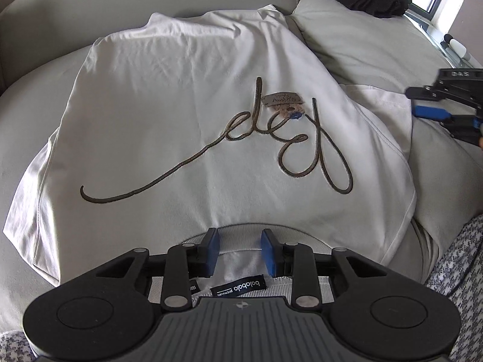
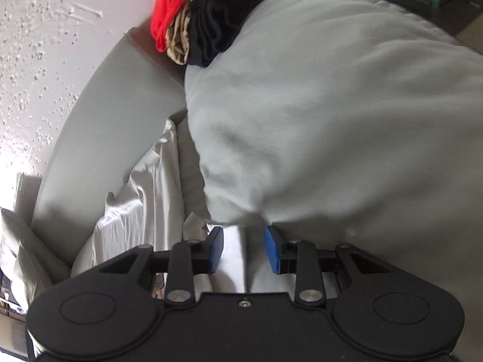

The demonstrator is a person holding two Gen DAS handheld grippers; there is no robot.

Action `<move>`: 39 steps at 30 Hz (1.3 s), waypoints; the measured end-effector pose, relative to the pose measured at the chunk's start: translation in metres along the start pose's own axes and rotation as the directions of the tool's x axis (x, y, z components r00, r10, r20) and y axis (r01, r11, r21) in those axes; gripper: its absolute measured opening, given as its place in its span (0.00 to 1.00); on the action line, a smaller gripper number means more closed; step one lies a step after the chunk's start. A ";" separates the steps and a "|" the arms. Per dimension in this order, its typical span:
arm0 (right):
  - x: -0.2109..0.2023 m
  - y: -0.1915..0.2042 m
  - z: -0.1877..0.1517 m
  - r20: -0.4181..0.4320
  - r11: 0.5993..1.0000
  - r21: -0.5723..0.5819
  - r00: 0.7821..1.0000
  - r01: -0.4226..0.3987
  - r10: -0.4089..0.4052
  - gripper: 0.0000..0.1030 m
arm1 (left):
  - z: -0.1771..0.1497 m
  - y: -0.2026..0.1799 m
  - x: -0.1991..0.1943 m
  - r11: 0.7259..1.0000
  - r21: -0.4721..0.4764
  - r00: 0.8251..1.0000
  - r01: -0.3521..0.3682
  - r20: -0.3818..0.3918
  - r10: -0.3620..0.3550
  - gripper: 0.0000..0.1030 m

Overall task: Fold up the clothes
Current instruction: 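Smooth the shirt flat with the left gripper while the right gripper tugs a sleeve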

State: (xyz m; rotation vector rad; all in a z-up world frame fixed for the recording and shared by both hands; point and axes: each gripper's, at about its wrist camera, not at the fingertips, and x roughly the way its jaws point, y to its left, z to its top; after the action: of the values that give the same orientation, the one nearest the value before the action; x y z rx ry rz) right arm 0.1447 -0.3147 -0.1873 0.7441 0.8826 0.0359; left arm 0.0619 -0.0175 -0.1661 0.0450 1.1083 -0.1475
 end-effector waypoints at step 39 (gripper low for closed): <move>-0.014 0.106 -0.093 -0.087 0.887 -0.454 0.986 0.088 -0.142 0.17 | -0.030 0.058 -0.031 0.979 -0.107 0.975 -0.175 0.123 0.187 0.30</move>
State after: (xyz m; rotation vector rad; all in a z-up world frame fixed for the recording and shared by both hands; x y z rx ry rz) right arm 0.0970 -0.1860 -0.1514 0.2557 0.9851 0.1747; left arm 0.0304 0.0459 -0.1541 0.0495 0.9721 0.0659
